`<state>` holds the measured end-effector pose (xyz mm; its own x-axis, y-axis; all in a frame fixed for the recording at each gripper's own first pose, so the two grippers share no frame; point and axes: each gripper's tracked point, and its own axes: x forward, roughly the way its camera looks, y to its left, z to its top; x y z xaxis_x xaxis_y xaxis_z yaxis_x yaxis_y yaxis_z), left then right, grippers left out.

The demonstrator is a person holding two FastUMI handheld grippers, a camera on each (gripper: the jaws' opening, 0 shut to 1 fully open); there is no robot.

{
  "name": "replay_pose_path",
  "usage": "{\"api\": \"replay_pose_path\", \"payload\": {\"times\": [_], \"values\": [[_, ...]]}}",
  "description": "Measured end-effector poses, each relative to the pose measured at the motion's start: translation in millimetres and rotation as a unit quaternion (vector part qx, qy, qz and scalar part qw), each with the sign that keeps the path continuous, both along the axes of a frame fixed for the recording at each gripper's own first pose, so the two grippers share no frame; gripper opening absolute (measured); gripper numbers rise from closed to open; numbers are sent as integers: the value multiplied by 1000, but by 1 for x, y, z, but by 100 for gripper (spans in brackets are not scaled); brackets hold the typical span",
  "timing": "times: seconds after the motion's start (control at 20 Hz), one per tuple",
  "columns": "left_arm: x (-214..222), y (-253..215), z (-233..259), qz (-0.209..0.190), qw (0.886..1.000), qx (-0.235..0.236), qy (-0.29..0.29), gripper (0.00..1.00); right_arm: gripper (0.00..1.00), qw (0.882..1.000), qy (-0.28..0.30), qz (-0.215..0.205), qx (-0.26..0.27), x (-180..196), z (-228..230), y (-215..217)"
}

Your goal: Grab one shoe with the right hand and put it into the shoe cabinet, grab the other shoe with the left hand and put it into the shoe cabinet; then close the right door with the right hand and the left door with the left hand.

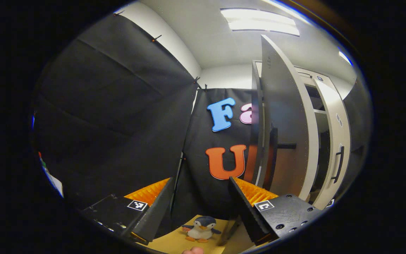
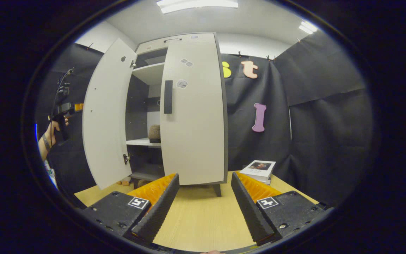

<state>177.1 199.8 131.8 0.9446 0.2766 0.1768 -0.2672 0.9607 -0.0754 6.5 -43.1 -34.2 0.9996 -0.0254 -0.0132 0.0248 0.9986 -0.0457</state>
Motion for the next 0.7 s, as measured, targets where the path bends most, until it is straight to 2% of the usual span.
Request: {"api": "replay_pose_path", "payload": {"times": [0.05,0.1,0.15,0.2,0.25,0.7], "values": [[0,0,1,-7,1000,-1,5,99,96,1000,-3,-1,2,1,2,0],[0,-3,1,-15,1000,-3,8,94,96,1000,-5,-3,3,1,3,0],[1,-12,1,-26,1000,-5,9,94,96,1000,-8,-4,3,1,5,1],[3,-26,1,-40,999,-6,8,99,96,1000,-12,-5,2,1,8,1],[7,-39,2,-55,998,-5,5,94,97,1000,-15,-6,1,1,10,2],[25,-118,4,-131,991,18,-5,94,96,999,-16,-32,-3,-6,16,-12]]}}
